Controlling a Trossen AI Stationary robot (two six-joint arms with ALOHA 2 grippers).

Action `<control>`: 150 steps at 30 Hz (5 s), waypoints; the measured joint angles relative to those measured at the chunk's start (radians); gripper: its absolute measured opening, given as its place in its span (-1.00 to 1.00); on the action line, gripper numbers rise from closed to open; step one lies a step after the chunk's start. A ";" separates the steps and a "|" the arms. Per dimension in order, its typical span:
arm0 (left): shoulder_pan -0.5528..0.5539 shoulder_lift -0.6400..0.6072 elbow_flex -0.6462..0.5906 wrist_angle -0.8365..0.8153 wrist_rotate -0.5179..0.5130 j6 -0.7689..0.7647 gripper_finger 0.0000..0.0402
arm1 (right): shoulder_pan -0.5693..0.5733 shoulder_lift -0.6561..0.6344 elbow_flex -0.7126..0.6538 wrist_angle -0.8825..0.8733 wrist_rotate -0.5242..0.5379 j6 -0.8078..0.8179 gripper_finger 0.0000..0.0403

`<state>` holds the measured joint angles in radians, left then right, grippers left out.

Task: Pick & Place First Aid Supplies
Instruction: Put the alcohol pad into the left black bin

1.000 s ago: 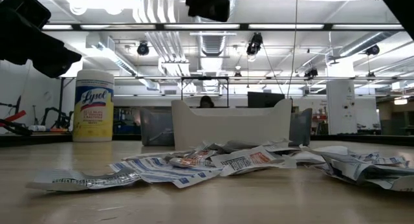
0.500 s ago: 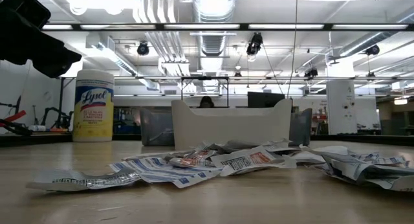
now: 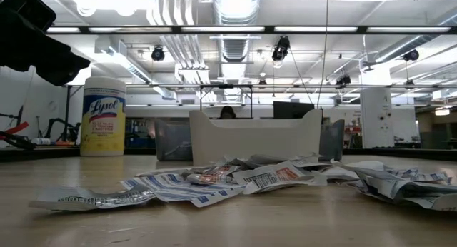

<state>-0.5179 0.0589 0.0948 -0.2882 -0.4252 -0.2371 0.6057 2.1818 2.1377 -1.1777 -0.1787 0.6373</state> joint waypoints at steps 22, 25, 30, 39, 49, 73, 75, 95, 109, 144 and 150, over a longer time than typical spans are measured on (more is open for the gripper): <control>0.000 0.000 0.000 0.000 0.000 -0.006 -0.12 | 0.065 0.001 -0.334 0.300 -0.005 -0.078 -0.38; 0.000 0.000 0.000 0.001 0.000 -0.006 -0.12 | 0.065 0.002 -0.376 0.377 -0.004 -0.102 -0.37; 0.000 0.000 0.000 0.002 0.001 -0.006 -0.12 | 0.065 0.013 -0.390 0.406 0.002 -0.144 -0.39; 0.000 0.000 0.000 0.003 0.001 -0.006 -0.12 | 0.064 0.064 -0.354 0.411 0.044 -0.232 -0.38; 0.000 0.001 0.000 0.005 0.000 -0.006 -0.12 | 0.064 0.129 -0.325 0.399 0.103 -0.248 -0.43; 0.000 0.001 0.000 0.004 0.000 -0.006 -0.12 | 0.031 0.129 -0.338 0.372 0.154 -0.249 -0.82; 0.000 0.001 0.000 0.004 0.000 -0.006 -0.12 | 0.031 0.129 -0.341 0.372 0.156 -0.250 -0.85; 0.000 0.001 0.000 0.004 0.000 -0.006 -0.12 | -0.006 0.094 -0.349 0.339 0.197 -0.248 -0.96; 0.000 0.002 0.000 0.010 0.000 -0.005 -0.12 | -0.037 -0.173 -0.321 0.261 0.186 -0.249 -0.96; 0.000 0.002 0.000 0.019 -0.003 -0.005 -0.12 | -0.486 -0.422 -0.320 0.752 0.107 -0.776 -0.96; 0.000 0.002 0.000 0.019 -0.003 -0.005 -0.12 | -0.579 -0.407 -0.320 0.806 0.241 -0.780 -0.96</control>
<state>-0.5179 0.0608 0.0948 -0.2691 -0.4283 -0.2424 0.0264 1.7751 1.8175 -0.3722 0.0624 -0.1423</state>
